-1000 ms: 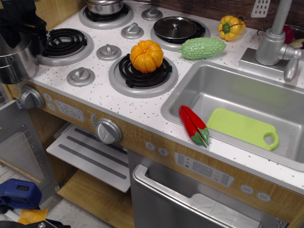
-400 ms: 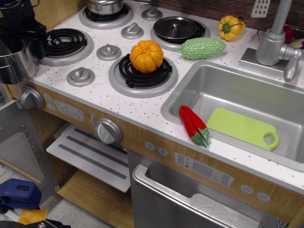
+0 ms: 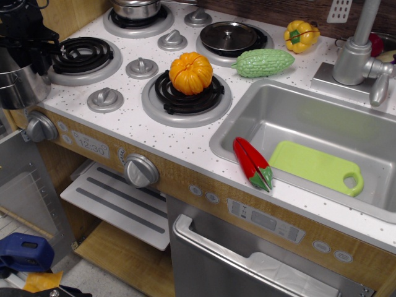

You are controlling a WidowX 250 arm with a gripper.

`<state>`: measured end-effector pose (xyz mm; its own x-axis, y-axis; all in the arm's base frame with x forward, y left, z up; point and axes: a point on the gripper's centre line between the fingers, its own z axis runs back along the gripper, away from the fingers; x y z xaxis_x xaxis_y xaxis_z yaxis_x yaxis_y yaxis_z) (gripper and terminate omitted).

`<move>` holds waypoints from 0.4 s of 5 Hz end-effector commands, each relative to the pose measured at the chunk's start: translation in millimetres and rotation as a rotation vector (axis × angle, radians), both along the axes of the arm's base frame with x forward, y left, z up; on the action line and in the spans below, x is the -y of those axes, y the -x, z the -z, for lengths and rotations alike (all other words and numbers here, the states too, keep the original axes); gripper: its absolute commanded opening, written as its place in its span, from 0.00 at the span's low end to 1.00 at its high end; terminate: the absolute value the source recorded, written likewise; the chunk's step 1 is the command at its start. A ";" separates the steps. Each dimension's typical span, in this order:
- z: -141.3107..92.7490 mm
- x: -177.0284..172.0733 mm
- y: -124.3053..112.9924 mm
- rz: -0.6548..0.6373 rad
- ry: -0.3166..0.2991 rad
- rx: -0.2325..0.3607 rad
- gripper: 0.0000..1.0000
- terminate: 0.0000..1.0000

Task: Put pot on stove which is near stove

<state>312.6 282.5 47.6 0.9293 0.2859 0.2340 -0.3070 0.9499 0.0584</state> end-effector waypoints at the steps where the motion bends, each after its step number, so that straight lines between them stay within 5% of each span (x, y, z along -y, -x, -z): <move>1: -15.8 -6.2 -2.4 -0.012 -0.031 0.033 0.00 0.00; 2: -26.7 -9.0 -7.5 0.028 -0.087 0.027 0.00 0.00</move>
